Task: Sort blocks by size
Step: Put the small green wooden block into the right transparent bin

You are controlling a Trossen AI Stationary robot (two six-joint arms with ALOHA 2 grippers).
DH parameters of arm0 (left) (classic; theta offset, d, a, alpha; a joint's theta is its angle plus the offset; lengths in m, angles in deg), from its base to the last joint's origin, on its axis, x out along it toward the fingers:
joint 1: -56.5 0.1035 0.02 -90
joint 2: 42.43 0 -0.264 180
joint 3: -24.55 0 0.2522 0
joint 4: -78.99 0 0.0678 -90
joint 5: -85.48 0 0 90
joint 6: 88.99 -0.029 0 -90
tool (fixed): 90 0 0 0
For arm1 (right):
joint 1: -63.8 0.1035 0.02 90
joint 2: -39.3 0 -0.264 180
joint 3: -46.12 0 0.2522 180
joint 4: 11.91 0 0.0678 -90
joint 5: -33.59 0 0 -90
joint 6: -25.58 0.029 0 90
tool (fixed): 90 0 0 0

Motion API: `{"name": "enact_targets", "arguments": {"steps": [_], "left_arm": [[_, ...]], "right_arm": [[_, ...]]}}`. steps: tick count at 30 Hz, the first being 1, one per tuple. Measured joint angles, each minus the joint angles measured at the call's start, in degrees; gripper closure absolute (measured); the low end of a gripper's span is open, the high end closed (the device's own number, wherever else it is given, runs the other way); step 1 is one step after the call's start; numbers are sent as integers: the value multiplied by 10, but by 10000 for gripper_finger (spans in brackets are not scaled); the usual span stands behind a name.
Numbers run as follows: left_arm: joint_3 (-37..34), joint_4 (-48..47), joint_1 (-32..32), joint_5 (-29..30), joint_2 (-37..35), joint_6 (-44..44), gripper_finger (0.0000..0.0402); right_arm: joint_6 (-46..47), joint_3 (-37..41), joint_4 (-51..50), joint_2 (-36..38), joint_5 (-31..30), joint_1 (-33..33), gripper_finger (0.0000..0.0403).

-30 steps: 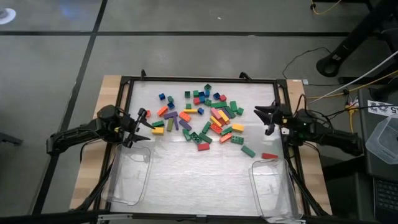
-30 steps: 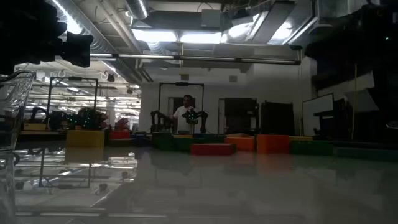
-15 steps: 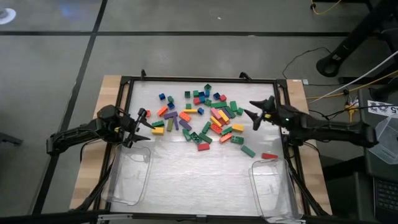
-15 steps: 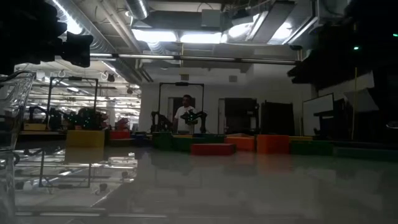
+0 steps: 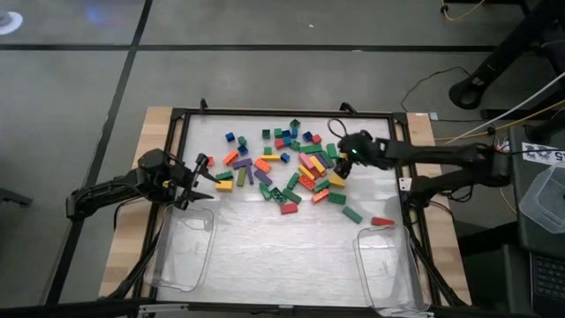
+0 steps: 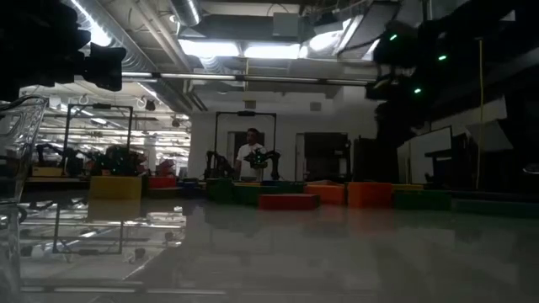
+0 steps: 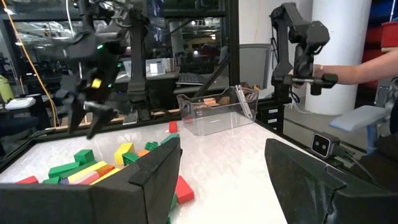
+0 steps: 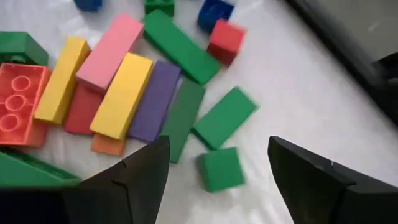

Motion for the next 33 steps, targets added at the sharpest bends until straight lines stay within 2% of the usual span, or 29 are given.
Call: {"name": "enact_targets", "arguments": {"steps": [3, 9, 18, 33], "left_arm": [[0, 0, 0, 0, 0, 0, 178], [0, 0, 0, 0, 0, 0, 178], [0, 0, 0, 0, 0, 0, 178], [0, 0, 0, 0, 0, 0, 178]], "right_arm": [[-3, -33, -19, -54, 53, -28, 132], [-8, -88, -75, -117, 58, -65, 132], [-35, -101, -134, -127, 54, -79, 132], [-38, -76, -119, -127, 64, -79, 132]]}}
